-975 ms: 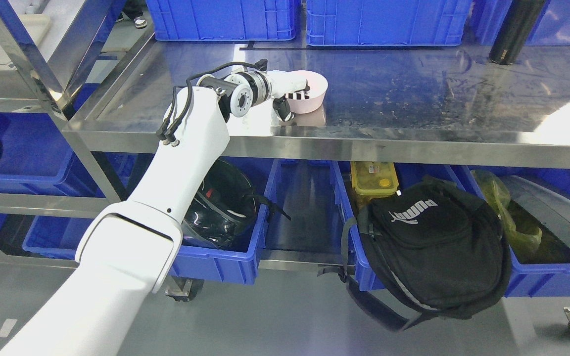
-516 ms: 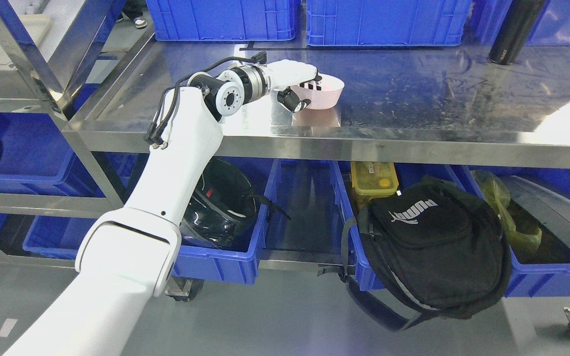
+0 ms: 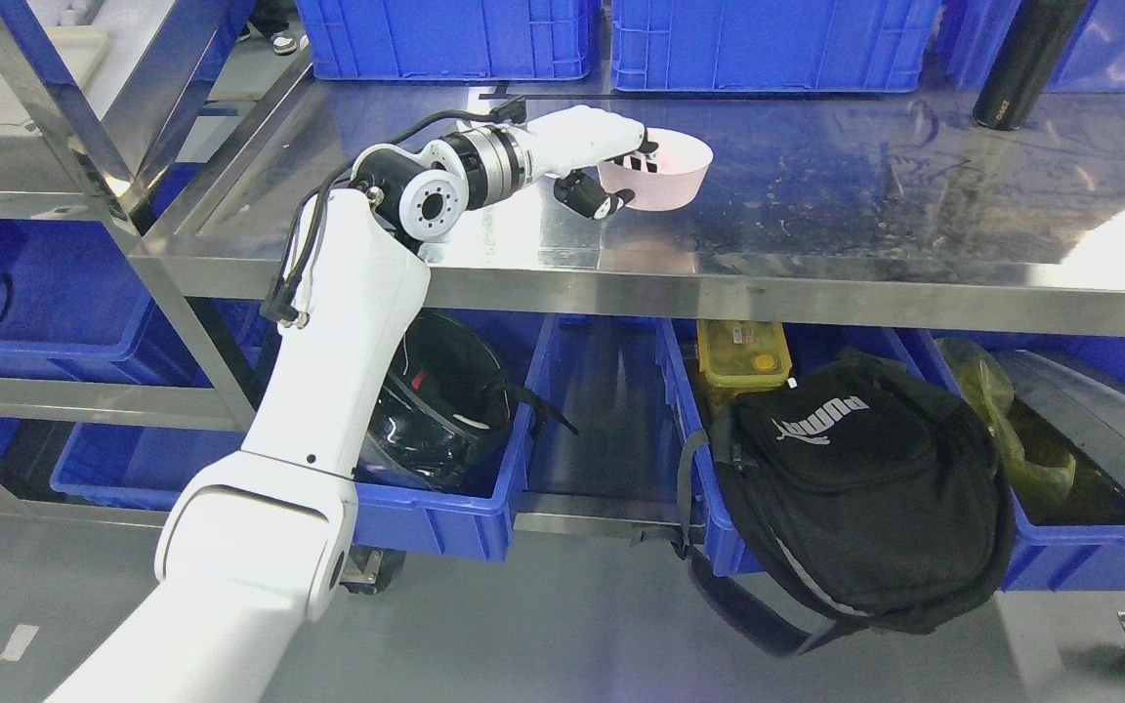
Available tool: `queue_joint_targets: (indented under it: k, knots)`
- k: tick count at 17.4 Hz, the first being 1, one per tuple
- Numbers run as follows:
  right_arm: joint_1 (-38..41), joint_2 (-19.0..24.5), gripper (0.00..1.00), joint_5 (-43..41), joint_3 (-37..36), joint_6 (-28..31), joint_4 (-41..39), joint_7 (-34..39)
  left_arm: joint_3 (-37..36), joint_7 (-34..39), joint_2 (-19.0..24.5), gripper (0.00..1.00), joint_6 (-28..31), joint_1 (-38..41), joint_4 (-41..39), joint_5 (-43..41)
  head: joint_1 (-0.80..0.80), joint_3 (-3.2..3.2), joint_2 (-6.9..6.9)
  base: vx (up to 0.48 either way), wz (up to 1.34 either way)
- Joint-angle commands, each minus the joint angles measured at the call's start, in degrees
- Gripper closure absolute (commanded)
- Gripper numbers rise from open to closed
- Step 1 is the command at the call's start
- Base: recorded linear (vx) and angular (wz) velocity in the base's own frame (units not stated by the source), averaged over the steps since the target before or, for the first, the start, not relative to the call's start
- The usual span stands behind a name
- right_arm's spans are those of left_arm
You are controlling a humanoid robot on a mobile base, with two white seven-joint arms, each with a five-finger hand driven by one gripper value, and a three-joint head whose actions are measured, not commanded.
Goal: Stack pink IKEA bowl on shelf middle layer
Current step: 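Lift the pink bowl off the shelf with the left hand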
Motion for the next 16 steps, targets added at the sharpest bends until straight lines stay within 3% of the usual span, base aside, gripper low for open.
queue_joint_targets:
  k: [1, 11, 16]
  knots:
    - [1.3, -1.0, 0.0, 0.0, 0.0, 0.0, -1.0, 0.0, 3.9, -1.1, 1.0, 0.99, -0.7, 3.4, -19.6, 0.8, 0.0, 0.0, 0.0, 0.0, 0.0]
    - [1.3, -1.0, 0.0, 0.0, 0.0, 0.0, -1.0, 0.0, 5.2, -0.4, 1.0, 0.99, -2.8, 8.7, -22.3, 0.7, 0.0, 0.0, 0.0, -0.006, 0.14]
    - [1.3, -1.0, 0.0, 0.0, 0.0, 0.0, -1.0, 0.0, 6.8, -0.1, 1.0, 0.98, -8.9, 12.7, -26.0, 0.8, 0.0, 0.0, 0.0, -0.006, 1.12]
